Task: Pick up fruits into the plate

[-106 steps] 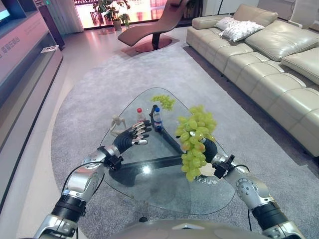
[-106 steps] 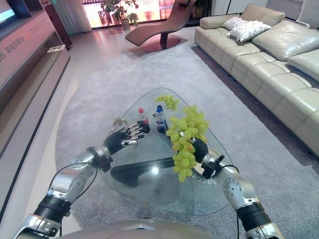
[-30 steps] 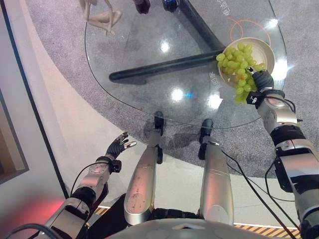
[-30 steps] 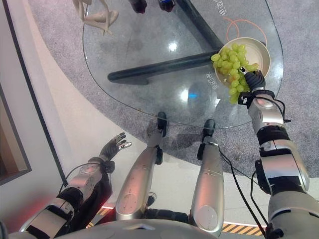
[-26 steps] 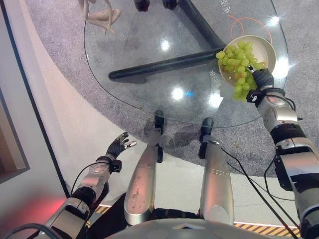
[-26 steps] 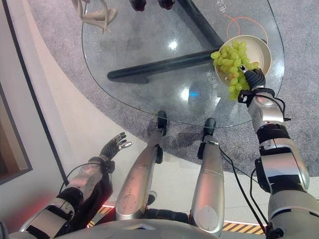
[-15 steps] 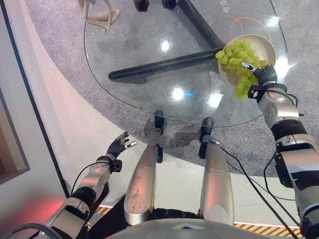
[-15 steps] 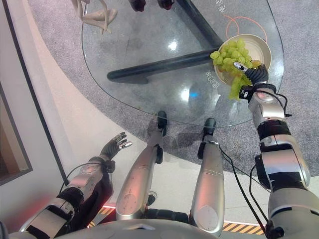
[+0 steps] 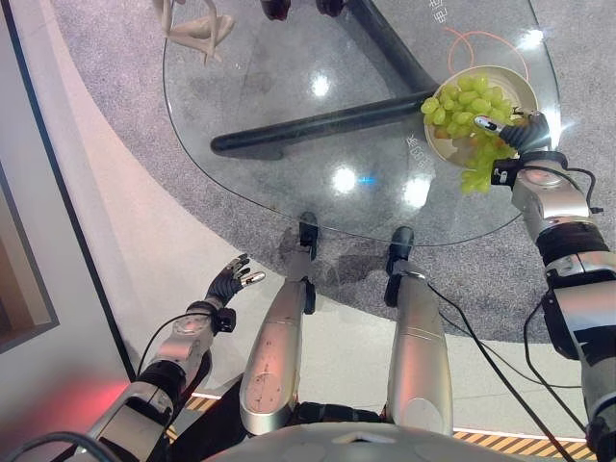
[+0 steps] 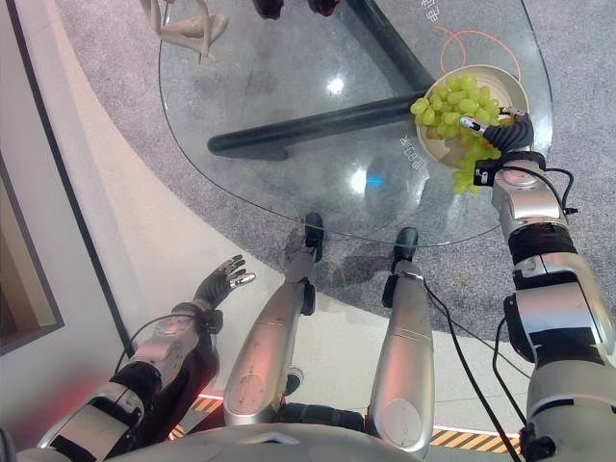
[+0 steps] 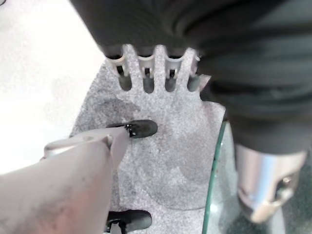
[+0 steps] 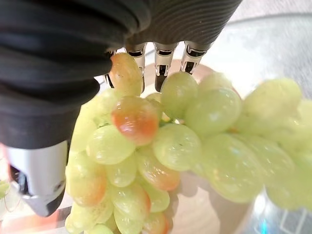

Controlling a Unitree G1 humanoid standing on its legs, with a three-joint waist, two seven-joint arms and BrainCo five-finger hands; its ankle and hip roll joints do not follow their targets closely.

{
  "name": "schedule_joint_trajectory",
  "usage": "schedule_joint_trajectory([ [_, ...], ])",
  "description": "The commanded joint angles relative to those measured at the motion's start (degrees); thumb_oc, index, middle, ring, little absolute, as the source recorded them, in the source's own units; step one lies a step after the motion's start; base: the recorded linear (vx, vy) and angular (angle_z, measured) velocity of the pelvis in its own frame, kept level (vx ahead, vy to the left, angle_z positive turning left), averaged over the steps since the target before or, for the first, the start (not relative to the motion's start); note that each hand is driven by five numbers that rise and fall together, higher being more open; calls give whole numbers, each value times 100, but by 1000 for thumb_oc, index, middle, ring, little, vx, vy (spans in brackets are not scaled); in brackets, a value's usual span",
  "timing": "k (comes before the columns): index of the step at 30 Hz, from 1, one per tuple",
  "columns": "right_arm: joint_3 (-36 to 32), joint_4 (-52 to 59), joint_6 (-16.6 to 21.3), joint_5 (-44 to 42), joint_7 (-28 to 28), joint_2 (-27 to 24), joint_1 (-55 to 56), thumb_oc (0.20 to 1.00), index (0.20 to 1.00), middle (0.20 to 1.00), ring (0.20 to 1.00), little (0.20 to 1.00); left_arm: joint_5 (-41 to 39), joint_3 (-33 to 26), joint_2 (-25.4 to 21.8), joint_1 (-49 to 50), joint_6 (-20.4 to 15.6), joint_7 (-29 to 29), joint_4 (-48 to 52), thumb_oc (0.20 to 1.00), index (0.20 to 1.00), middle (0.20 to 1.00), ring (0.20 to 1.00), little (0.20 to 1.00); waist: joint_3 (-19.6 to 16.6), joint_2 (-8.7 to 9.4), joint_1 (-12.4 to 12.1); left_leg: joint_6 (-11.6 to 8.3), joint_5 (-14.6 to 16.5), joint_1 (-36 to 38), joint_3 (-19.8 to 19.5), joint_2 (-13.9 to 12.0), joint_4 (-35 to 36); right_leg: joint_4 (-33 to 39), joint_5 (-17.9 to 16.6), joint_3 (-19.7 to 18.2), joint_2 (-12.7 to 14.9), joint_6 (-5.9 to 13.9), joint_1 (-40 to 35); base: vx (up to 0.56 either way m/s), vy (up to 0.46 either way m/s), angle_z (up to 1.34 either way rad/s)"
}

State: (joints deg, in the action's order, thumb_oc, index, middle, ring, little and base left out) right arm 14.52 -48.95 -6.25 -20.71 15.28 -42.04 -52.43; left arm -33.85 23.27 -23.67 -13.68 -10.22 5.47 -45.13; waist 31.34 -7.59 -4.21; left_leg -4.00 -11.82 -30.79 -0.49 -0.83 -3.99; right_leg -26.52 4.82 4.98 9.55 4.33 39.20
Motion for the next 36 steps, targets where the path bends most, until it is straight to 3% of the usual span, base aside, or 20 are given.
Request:
schedule_joint_trajectory([
  [1,452,257,81,684,526,-636,-272,1000,1000,1000,1000,1000,-172,82,-198,230,-131,39,-20,1000,1000,1000,1000,1000,-155,-38,87,334,1030,-32,-46,478,-971,660,-490,278,-520,-152,-327,0,0,0],
  [7,688,493,-168,1302,983,-811,-325,1000,1000,1000,1000,1000,-226,45,-232,256,-110,43,10,1000,1000,1000,1000,1000,-155,27,111,366,1039,47,-39,471,-942,709,-504,250,-548,-150,-413,0,0,0],
  [15,698,743,-143,1538,1403,-875,-290,1000,1000,1000,1000,1000,-205,-33,-228,245,-134,62,-86,1000,1000,1000,1000,1000,-155,104,124,399,1041,147,-57,477,-894,791,-530,231,-575,-154,-529,-3,4,0],
  [23,238,1246,254,1129,1457,-687,237,1000,1000,1000,1000,1000,-238,-309,-173,301,-79,91,-244,1000,1000,1000,1000,1000,-155,258,174,384,1079,576,-28,435,-727,947,-511,207,-600,-144,-950,0,25,0],
  [29,-352,1706,740,679,991,-166,1367,1000,1000,1000,1000,1000,-193,-653,-41,392,183,309,-494,1000,1000,1000,1000,1000,-155,412,284,340,1144,1178,61,365,-609,1139,-486,201,-590,-141,-1562,25,61,-2],
  [36,-678,1993,1414,337,308,741,3395,1000,1000,1000,1000,1000,-53,-960,178,757,244,179,-883,1000,1000,1000,1000,1000,-730,660,402,277,1223,1974,208,222,-307,1690,-529,223,-551,-107,-2517,91,40,-1],
])
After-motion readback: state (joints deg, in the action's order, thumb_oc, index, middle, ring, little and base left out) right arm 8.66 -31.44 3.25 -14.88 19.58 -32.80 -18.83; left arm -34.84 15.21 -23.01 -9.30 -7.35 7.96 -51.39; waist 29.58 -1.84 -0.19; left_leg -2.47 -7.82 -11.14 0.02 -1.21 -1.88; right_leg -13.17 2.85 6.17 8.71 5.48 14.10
